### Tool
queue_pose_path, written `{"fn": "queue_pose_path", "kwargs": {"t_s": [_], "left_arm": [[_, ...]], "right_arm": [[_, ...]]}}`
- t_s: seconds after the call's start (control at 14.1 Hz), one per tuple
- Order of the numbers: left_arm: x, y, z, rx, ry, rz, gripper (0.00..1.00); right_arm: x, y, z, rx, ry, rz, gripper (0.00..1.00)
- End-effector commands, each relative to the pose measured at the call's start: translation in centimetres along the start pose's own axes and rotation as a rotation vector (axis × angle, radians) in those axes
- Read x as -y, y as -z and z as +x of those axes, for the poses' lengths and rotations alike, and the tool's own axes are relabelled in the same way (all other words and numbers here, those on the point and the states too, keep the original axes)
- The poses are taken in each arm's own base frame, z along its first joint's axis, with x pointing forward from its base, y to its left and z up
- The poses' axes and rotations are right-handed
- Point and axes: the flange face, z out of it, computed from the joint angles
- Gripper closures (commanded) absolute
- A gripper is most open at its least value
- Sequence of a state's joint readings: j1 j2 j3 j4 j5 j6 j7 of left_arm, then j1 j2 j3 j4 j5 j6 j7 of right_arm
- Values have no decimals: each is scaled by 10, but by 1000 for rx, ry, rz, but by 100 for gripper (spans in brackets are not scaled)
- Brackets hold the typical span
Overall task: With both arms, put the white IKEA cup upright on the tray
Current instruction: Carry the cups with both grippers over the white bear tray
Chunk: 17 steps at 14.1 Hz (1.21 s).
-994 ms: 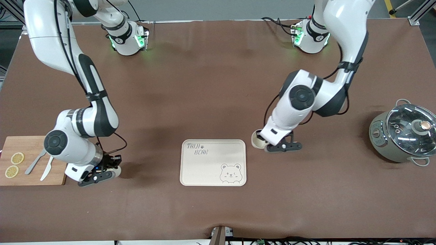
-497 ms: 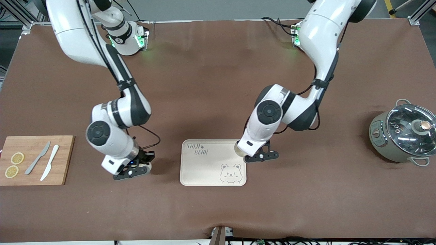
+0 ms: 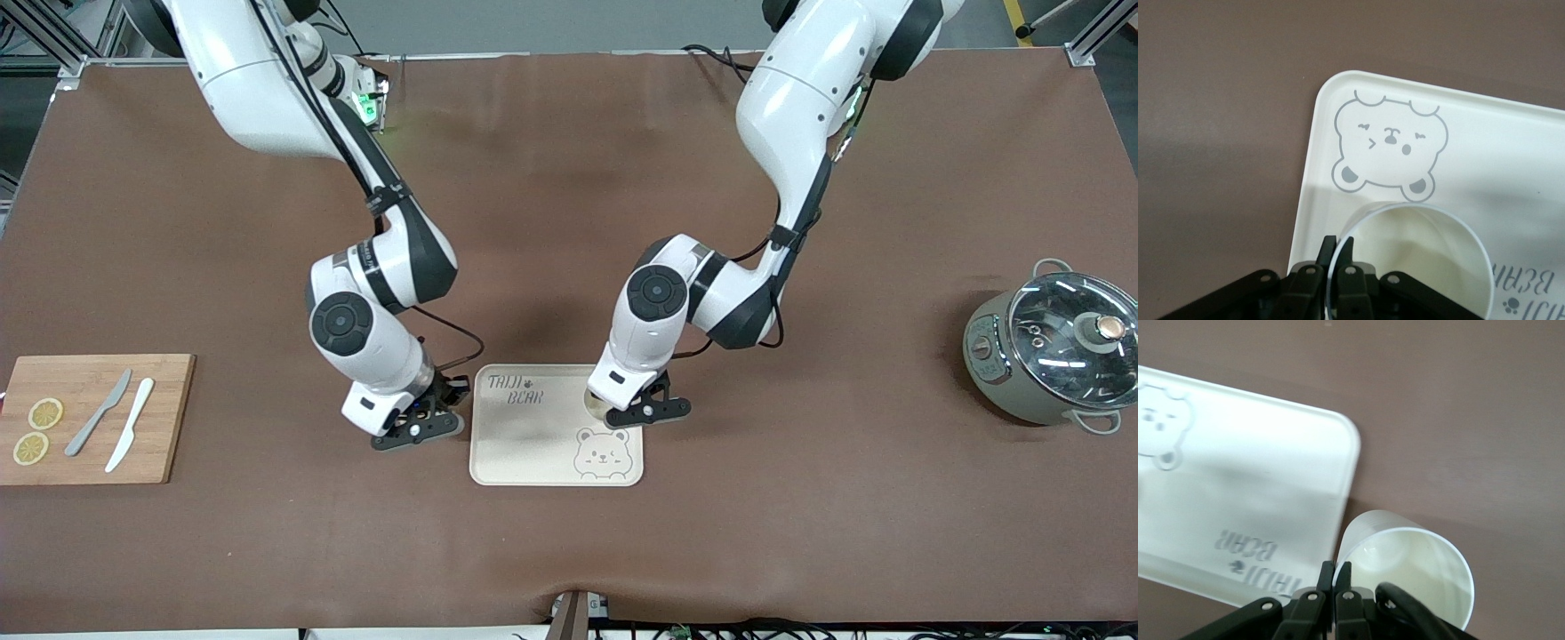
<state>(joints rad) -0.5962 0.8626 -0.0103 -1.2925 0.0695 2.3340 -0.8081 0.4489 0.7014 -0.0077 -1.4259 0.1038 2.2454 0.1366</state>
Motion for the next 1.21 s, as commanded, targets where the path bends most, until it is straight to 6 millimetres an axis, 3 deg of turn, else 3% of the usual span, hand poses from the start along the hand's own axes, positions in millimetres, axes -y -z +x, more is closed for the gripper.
{"fn": "queue_pose_path", "kwargs": {"t_s": [0.0,0.21,0.43,0.85,1.14], "left_arm": [[-4,-7,7,-49,5,-19,100],[-2,-15,9,-66,7,-28,100],[-2,-24,6,-65,1,-21,100],[0,-30,6,-70,1,-24,100],[1,-34,5,-67,-3,-18,100]], "right_arm": [[29,-8,8,-14,-47,24,100],[53,-21,6,-12,-76,26,100],[62,-37,4,-19,-67,26,100],[78,-47,1,-45,-102,38,100],[79,-55,-1,-37,-113,33,97]]}}
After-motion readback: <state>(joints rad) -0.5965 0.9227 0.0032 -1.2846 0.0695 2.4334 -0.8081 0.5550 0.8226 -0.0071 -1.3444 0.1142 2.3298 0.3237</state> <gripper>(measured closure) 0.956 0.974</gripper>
